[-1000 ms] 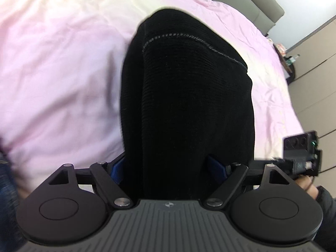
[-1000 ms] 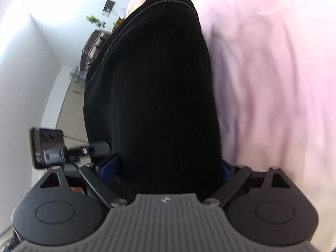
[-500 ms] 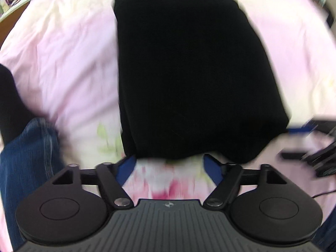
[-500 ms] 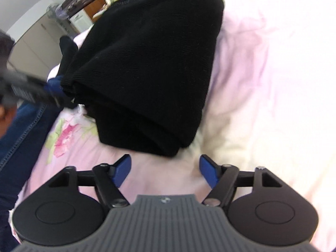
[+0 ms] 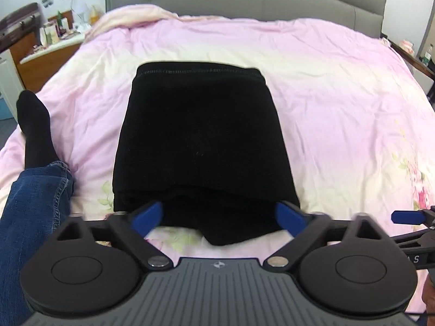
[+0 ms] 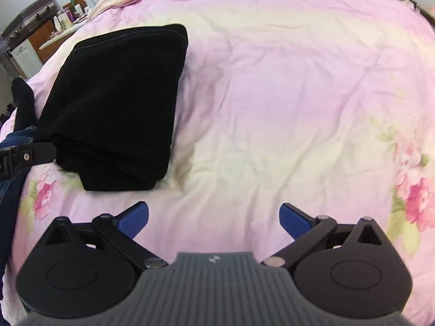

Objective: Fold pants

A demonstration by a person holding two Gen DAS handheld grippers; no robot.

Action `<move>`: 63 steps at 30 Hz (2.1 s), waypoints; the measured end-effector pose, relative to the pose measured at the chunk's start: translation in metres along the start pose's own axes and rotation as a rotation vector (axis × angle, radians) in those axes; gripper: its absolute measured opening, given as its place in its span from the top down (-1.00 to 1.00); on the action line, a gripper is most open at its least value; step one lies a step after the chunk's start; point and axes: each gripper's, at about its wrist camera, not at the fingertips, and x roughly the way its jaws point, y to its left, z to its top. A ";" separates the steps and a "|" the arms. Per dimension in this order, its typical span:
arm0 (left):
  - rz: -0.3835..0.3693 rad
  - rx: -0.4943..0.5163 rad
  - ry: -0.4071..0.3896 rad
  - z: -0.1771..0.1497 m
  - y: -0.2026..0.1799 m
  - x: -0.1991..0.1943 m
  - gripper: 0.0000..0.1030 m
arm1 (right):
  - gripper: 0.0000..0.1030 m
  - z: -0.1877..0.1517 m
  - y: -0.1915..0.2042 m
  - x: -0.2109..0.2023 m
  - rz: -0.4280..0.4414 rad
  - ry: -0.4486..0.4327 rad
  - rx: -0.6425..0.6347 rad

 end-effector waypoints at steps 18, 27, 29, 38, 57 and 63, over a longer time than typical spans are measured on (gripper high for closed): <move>0.196 -0.017 -0.058 0.013 -0.002 -0.026 -1.00 | -0.90 0.016 0.048 -0.058 -0.051 -0.204 0.049; 0.134 -0.058 -0.033 0.009 -0.001 -0.029 -1.00 | -0.90 0.015 0.048 -0.061 -0.055 -0.208 0.052; 0.134 -0.044 -0.037 0.008 -0.003 -0.029 -1.00 | -0.90 0.014 0.048 -0.062 -0.062 -0.207 0.047; 0.115 -0.034 -0.034 0.008 -0.003 -0.028 -1.00 | -0.90 0.011 0.045 -0.065 -0.076 -0.207 0.040; 0.121 -0.029 -0.032 0.007 -0.004 -0.028 -1.00 | -0.90 0.012 0.046 -0.064 -0.094 -0.205 0.031; 0.122 -0.027 -0.032 0.007 -0.004 -0.028 -1.00 | -0.90 0.011 0.045 -0.063 -0.093 -0.200 0.034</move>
